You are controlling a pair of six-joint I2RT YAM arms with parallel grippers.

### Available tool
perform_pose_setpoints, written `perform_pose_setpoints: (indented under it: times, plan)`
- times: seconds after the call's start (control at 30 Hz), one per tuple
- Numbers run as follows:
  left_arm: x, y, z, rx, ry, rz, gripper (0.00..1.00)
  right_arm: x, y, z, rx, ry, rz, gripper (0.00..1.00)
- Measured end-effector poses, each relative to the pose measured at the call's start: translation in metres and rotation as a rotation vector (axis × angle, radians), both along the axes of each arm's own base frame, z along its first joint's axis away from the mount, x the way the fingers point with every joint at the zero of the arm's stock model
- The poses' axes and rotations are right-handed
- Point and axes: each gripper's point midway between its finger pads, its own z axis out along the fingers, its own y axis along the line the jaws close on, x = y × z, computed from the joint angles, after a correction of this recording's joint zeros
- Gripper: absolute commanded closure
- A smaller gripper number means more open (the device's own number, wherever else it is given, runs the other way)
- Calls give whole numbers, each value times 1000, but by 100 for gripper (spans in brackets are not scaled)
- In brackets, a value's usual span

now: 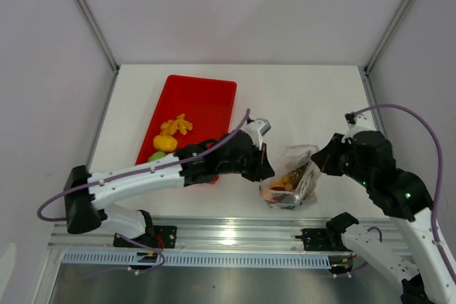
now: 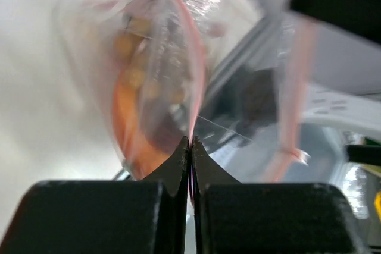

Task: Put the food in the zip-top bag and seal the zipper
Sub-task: Adjust the zipper food storage bag at the center of the board.

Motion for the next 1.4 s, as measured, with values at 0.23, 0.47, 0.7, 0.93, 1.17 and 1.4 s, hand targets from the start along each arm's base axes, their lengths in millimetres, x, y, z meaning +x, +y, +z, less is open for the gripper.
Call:
perform_pose_setpoints:
  times: [0.23, 0.47, 0.7, 0.93, 1.17, 1.4]
  plan:
    - [6, -2, -63, 204, 88, 13, 99, 12, 0, -10, -97, 102, -10, 100]
    - [4, -3, 63, -92, -46, -9, 100, -1, -9, 102, 41, -180, -20, 100]
    - [3, 1, 15, -64, 1, -2, 99, -8, -15, 42, 10, -115, -29, 100]
    - [7, -3, -108, 239, 154, 13, 99, 5, -8, -40, -115, 107, -24, 100]
    - [28, -33, 20, 29, -21, 0, 99, 22, -12, 31, -101, -45, -57, 100]
    - [46, -14, 21, 33, -72, 53, 6, 21, -20, 40, -118, -77, -78, 100]
